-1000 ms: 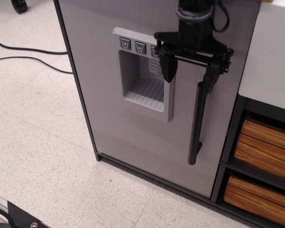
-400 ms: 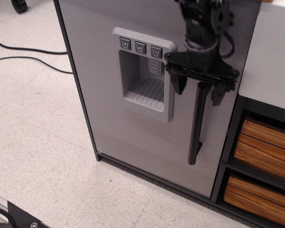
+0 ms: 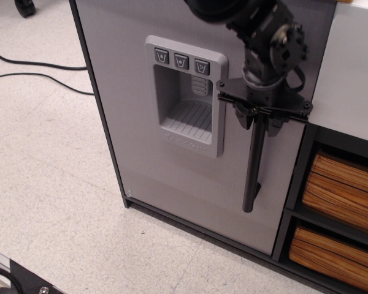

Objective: Open fridge

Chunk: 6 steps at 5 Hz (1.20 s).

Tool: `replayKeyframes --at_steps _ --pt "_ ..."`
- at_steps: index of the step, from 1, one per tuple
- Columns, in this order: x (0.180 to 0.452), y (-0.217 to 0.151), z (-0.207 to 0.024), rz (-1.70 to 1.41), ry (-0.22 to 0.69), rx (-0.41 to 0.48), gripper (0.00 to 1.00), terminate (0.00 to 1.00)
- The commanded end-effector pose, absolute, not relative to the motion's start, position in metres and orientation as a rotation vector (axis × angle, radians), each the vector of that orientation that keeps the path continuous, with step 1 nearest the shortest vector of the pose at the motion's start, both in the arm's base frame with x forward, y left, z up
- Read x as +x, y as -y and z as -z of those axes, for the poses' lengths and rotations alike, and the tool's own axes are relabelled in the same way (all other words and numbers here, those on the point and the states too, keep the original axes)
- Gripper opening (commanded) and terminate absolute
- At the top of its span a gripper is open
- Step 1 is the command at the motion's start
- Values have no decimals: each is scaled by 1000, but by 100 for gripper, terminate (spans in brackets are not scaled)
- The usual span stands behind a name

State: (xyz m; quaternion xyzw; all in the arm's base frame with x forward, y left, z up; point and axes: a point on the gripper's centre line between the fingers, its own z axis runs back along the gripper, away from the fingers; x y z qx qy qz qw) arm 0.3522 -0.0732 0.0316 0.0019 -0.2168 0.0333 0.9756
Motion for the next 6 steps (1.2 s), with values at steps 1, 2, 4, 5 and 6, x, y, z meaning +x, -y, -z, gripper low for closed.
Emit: replayKeyframes --at_steps 1,2,4,5,6 --pt "360 80 -44 -78 507 -2 0 0" --pt "344 76 -50 -46 502 1 0 0" --pt "307 49 -69 8 445 -30 0 0" --pt "297 30 -78 21 407 49 100 0" --pt "282 11 -78 -19 317 76 100 0"
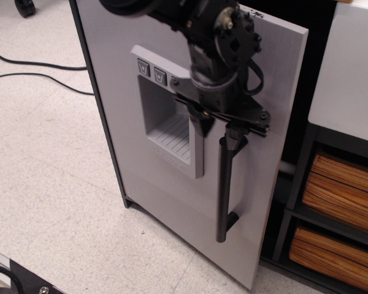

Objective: Open fridge

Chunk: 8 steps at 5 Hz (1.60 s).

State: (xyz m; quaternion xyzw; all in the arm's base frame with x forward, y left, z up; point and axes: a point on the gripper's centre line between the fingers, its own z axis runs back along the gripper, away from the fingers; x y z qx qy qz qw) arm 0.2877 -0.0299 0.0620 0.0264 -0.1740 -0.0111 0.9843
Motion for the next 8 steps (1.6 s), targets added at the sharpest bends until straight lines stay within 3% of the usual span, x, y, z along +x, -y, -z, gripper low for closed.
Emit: replayKeyframes --at_steps 1,2,5,6,8 --pt "265 26 -61 26 191 136 100 0" --pt "266 61 -41 95 110 151 100 0" --pt "288 163 -2 155 134 117 100 0" --pt "304 179 -5 166 152 67 100 0" --pt "349 179 -7 111 215 67 100 0"
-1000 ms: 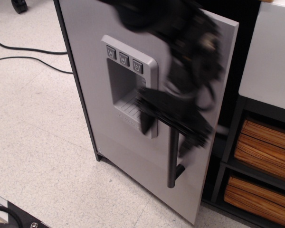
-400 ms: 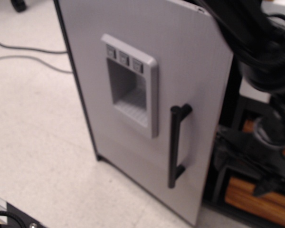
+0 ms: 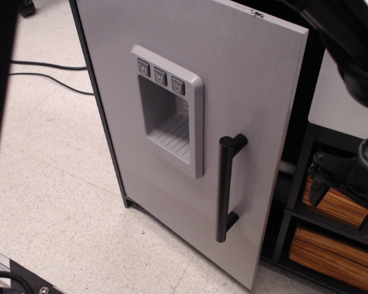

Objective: Open fridge

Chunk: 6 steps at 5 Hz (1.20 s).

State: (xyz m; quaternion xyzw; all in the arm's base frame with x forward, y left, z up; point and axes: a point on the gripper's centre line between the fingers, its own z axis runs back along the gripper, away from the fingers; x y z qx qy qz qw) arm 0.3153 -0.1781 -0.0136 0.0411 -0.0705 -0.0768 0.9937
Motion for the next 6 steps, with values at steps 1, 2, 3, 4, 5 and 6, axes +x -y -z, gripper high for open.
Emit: replayKeyframes --at_steps 1,2,3,4,5,6 --pt "365 173 -18 79 238 59 100 0" --pt "366 161 -30 51 229 75 100 0" --pt "358 142 -50 15 202 92 100 0" --pt "348 107 -74 -24 219 96 100 0" --pt "341 74 -92 -54 243 111 100 0" --pt "328 47 -99 -74 244 129 100 0"
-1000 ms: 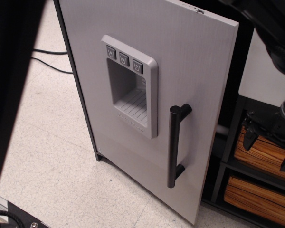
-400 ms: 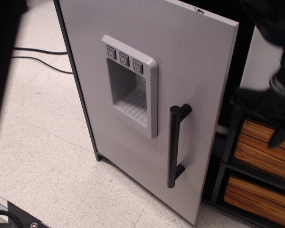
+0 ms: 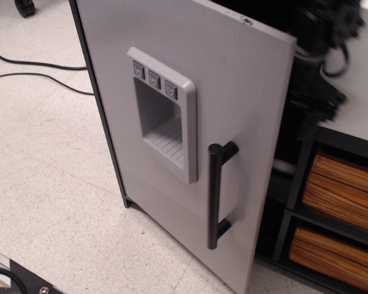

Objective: Open fridge

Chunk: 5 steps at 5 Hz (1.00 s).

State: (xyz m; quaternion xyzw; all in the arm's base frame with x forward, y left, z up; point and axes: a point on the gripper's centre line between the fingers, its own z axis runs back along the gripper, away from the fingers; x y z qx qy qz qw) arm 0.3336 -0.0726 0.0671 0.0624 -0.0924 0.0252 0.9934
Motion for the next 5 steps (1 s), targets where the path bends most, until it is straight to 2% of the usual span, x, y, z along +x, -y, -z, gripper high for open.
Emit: replayKeyframes --at_steps 1,3,5 --pt "305 31 -100 -51 233 131 100 0" --pt "249 -4 -79 50 199 157 100 0" --pt "209 -33 -75 134 207 162 100 0"
